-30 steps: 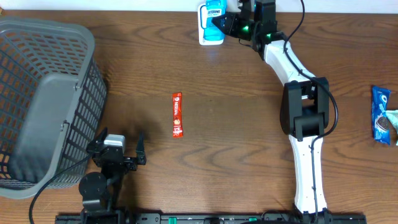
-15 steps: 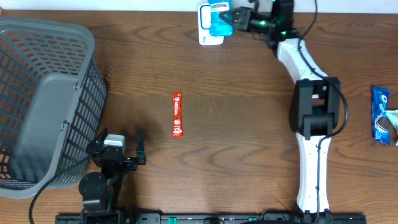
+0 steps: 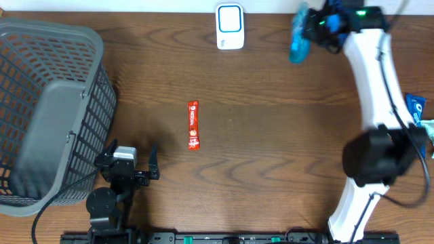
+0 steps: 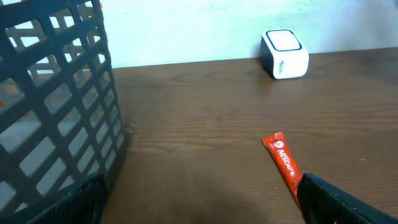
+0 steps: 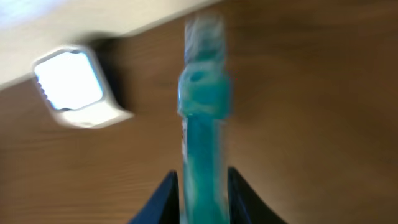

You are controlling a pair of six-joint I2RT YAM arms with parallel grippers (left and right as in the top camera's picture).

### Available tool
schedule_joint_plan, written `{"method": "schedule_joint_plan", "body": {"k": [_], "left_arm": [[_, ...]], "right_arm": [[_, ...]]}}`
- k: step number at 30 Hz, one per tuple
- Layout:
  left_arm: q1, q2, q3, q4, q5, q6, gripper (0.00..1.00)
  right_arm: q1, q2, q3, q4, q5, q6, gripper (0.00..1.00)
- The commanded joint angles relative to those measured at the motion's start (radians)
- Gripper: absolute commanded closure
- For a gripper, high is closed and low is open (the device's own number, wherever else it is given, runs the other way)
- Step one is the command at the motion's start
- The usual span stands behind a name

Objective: Scan the item barcode
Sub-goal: 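Carry the Listerine bottle to the right table edge and lower it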

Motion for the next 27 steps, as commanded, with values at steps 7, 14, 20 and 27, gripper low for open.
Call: {"method": "schedule_joint_plan", "body": {"k": [7,14,20,27], "left_arm": [[-0.004,-0.003,-0.016,-0.026,0.005,0.013,0.02],[-0.004,-0.003,-0.016,-0.026,0.005,0.013,0.02],[-0.004,-0.003,-0.016,-0.026,0.005,0.013,0.02],[-0.004,-0.003,-0.016,-0.026,0.005,0.013,0.02]], "right_arm": [[-0.115,0.029,0.001,-0.293,0.734,0.049,0.92],[-0.147,0.076,0.0,-0.303,0.362,-0.024,0.53],[-0.12,0.171,-0.005,-0.374,0.293,-0.195,0.26],[-0.144,0.23,-0.145,-0.32,0.295,-0.375,0.26]]}}
